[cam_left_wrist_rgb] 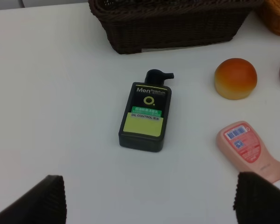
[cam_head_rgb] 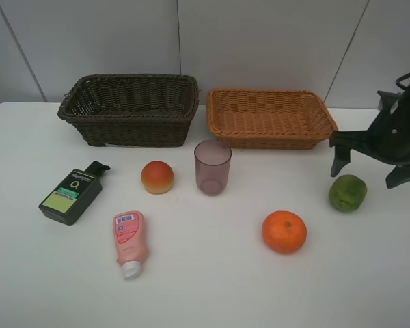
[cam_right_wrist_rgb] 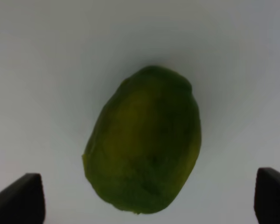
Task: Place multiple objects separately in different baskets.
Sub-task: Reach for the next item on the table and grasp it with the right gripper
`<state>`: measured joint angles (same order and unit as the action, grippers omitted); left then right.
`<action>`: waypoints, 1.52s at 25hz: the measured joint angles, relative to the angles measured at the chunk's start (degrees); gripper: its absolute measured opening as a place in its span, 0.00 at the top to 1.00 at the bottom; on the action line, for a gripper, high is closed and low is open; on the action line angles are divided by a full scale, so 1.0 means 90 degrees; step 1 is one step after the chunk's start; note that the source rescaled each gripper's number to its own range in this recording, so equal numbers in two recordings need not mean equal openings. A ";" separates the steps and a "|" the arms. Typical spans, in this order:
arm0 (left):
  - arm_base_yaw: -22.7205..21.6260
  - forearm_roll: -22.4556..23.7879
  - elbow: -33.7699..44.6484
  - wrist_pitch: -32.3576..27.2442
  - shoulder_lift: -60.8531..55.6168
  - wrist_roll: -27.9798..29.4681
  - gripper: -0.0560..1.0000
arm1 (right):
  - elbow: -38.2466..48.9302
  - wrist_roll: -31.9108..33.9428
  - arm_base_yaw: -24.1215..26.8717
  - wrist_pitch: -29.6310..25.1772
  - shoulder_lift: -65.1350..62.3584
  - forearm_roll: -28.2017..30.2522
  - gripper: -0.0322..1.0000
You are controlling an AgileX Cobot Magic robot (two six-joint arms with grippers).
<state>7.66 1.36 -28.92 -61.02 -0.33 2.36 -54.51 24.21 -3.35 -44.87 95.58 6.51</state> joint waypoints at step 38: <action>0.0000 0.0000 0.0000 0.0000 0.0000 0.0000 0.06 | -0.0006 0.0315 0.0006 0.0888 0.1521 0.0158 0.96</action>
<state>7.66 1.36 -28.92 -61.02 -0.33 2.36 -54.56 27.04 -3.30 -36.87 109.27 7.93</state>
